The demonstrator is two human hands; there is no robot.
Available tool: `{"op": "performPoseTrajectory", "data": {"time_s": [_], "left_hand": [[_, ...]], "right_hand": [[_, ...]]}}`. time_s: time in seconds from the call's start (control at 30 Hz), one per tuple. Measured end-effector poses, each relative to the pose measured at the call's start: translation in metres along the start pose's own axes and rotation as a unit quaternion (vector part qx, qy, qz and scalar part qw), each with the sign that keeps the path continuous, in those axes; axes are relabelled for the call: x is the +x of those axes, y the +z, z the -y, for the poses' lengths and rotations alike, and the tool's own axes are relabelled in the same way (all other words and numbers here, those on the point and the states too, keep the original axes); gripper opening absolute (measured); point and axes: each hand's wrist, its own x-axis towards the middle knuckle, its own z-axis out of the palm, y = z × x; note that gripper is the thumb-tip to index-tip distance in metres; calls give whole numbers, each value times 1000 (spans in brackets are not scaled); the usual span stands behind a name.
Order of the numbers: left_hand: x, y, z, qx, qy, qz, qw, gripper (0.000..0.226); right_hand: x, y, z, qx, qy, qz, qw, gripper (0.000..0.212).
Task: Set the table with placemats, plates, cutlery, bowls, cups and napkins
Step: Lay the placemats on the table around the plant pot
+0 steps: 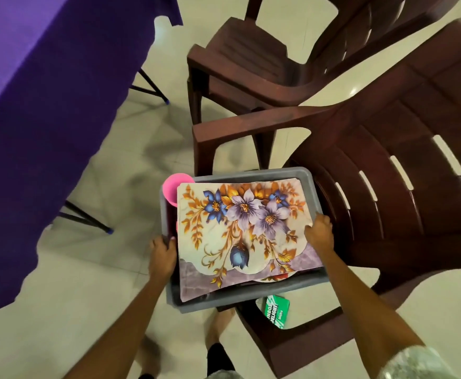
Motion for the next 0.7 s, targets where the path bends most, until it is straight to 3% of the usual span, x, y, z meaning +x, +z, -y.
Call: {"op": "performPoseTrajectory", "data": {"time_s": [0.07,0.17,0.33,0.57,0.63,0.7], "left_hand": [[-5,14,6,-35,-38,14,999,36],[-12,20,19,-56,-141,73,986,48],[-27,35,9,-42,-199,80,976,52],[-22,41,18,-126,-188,72,971,67],[-35,35,0,-78,-127,-3,989,61],[-52,29,-11,-56,-8,-56,997,51]], "right_hand": [[-21,13,-2,10,-36,-6,999,49],[-61,37,3,31,-78,69,994,49],[-91,67,18,82,-107,100,986,47],[-115,83,53,141,-131,118,974,42],[-121,85,64,172,-120,117,971,39],[-129,84,73,195,-111,116,968,39]]}}
